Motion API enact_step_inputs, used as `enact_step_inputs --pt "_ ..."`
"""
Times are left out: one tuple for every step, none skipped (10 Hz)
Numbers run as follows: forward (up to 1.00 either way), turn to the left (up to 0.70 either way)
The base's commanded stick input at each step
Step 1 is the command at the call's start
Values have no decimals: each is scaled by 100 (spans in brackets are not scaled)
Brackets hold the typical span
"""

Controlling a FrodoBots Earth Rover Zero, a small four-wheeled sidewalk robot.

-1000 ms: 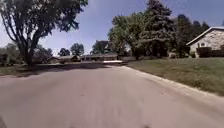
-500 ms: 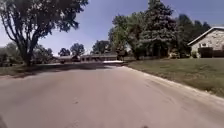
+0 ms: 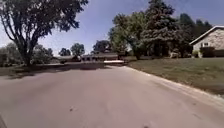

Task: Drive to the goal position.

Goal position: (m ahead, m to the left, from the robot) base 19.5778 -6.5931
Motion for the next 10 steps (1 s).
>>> enact_step_inputs --pt "50 0" --pt "50 0" --pt "50 0" --pt "50 0" --pt "50 0" --pt "50 0" --pt "50 0" --pt "50 0" --pt "50 0" --pt "50 0"
